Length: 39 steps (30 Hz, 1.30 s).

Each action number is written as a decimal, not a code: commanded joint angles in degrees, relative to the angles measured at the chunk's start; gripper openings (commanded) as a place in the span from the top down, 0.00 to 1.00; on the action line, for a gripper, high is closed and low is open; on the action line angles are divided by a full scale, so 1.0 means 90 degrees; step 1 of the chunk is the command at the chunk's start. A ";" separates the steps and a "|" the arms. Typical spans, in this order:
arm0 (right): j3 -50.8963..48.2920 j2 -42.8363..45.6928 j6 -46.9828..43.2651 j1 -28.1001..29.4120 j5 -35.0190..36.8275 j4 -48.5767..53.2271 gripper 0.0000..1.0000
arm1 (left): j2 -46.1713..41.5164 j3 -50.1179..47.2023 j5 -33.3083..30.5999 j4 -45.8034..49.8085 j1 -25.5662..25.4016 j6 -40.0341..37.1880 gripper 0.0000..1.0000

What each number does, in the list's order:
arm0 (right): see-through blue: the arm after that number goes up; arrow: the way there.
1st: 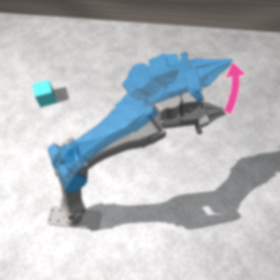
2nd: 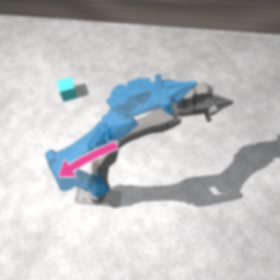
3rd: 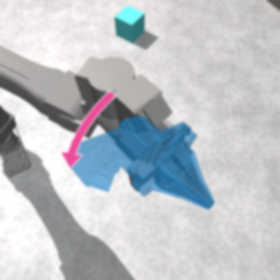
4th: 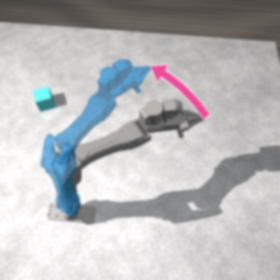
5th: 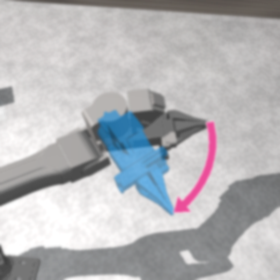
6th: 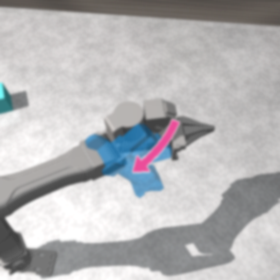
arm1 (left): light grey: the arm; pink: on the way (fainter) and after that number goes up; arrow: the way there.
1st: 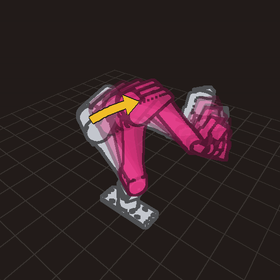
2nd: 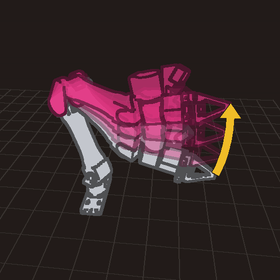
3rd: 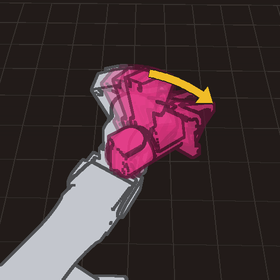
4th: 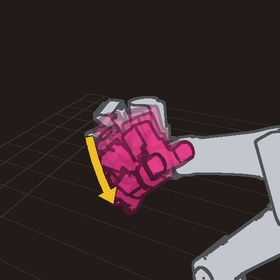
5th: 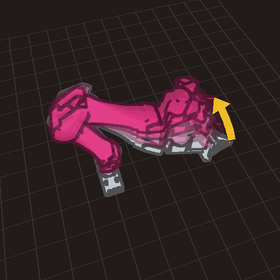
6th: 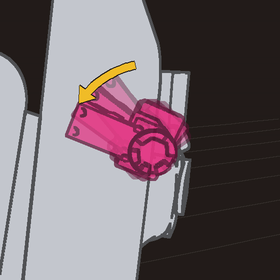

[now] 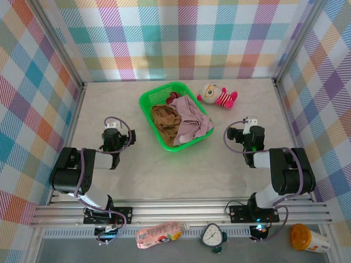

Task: Fold and stack the tank tops

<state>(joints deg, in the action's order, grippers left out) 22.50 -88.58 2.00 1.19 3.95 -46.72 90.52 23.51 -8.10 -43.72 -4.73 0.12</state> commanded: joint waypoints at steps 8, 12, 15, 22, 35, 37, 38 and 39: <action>0.0067 0.0058 -0.0112 0.0023 -0.0118 -0.0209 0.01 | -0.0116 0.0080 -0.0036 -0.0245 0.0047 -0.0126 0.00; 0.0087 0.0047 -0.0113 0.0007 -0.0145 -0.0173 0.01 | -0.0106 0.0084 -0.0034 -0.0230 0.0044 -0.0121 0.00; 0.0090 0.0052 -0.0098 -0.0015 -0.0175 -0.0161 0.01 | -0.0104 0.0146 0.0328 -0.0118 0.0047 -0.0254 0.00; 0.0381 0.0653 -0.0110 -0.0015 -0.0160 0.0810 0.01 | -0.0727 0.0787 -0.0135 0.1463 -0.0112 -0.0290 0.00; 0.2110 0.1963 -0.0123 0.0022 -0.3044 0.4890 0.01 | -0.1854 0.3719 -0.0599 0.7072 -0.1075 0.2419 0.00; 0.2460 0.1918 -0.0135 0.0106 -0.3338 0.5466 0.00 | -0.1624 0.4125 -0.0481 0.7729 -0.1321 0.3055 0.00; 0.2656 0.1862 -0.0158 0.0176 -0.3435 0.5743 0.00 | -0.1485 0.4301 -0.0414 0.7982 -0.1457 0.3355 0.00; 0.2832 0.1800 -0.0181 0.0253 -0.3459 0.5950 0.00 | -0.1384 0.4413 -0.0395 0.8119 -0.1588 0.3595 0.01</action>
<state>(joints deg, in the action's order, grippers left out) 44.01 -71.46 1.34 2.15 -19.22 -5.15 75.55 60.16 -11.62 15.25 -16.69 21.52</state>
